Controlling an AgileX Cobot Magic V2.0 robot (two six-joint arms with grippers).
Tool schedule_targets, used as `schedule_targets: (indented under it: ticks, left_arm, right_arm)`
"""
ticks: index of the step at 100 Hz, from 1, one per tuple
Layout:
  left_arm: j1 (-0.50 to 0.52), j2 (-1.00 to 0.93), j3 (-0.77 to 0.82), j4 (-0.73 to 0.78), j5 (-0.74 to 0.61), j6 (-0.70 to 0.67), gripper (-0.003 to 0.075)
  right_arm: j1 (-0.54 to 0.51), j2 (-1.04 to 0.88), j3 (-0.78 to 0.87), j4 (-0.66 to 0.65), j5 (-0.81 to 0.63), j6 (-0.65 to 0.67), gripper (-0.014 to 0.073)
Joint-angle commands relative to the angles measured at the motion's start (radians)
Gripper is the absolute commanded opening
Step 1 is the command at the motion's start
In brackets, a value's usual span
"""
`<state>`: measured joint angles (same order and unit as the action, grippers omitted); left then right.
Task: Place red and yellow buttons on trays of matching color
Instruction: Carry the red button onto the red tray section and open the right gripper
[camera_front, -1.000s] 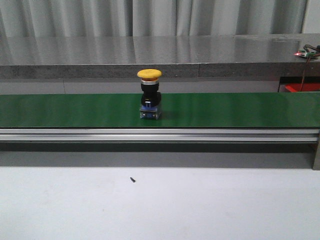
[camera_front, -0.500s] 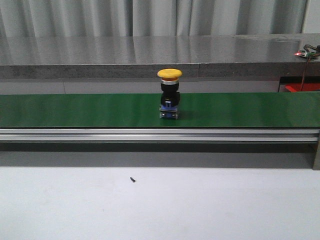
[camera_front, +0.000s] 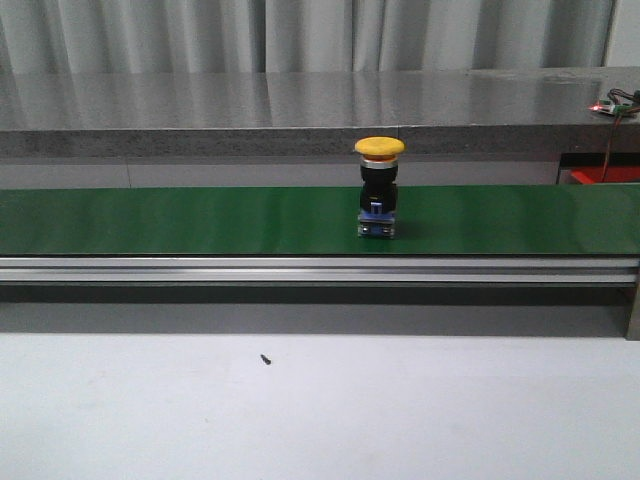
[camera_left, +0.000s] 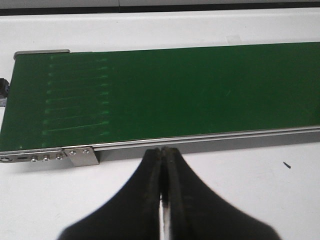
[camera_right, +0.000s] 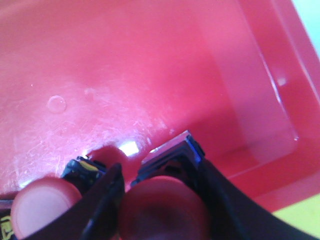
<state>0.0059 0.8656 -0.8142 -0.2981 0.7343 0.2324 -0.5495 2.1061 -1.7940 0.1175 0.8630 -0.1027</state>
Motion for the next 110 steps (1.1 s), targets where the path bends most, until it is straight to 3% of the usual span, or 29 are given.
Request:
schedule_targets:
  ticks: [1,27,41,52,110]
  left_arm:
    - [-0.006,-0.010,-0.026,-0.024,-0.070,-0.006,-0.0020]
    - [-0.006,-0.010,-0.026,-0.024,-0.073,-0.006,-0.0020]
    - [-0.006,-0.010,-0.026,-0.024,-0.073,-0.006,-0.0020]
    - [-0.006,-0.010,-0.026,-0.024,-0.074,-0.006,-0.0020]
    - [-0.006,-0.010,-0.026,-0.024,-0.079,-0.006,-0.0020]
  right_arm:
    - [-0.008,-0.025,-0.084,0.028,0.016,0.000,0.0162]
    - [-0.011,0.004,-0.110,0.039,0.016,0.000,0.0185]
    - [-0.015,0.004,-0.110,0.039,0.013,0.000,0.0395]
    - [-0.021,0.004,-0.110,0.039,0.013,0.000,0.0493]
    - [-0.033,-0.098,-0.111,0.056,0.067,-0.017,0.0478]
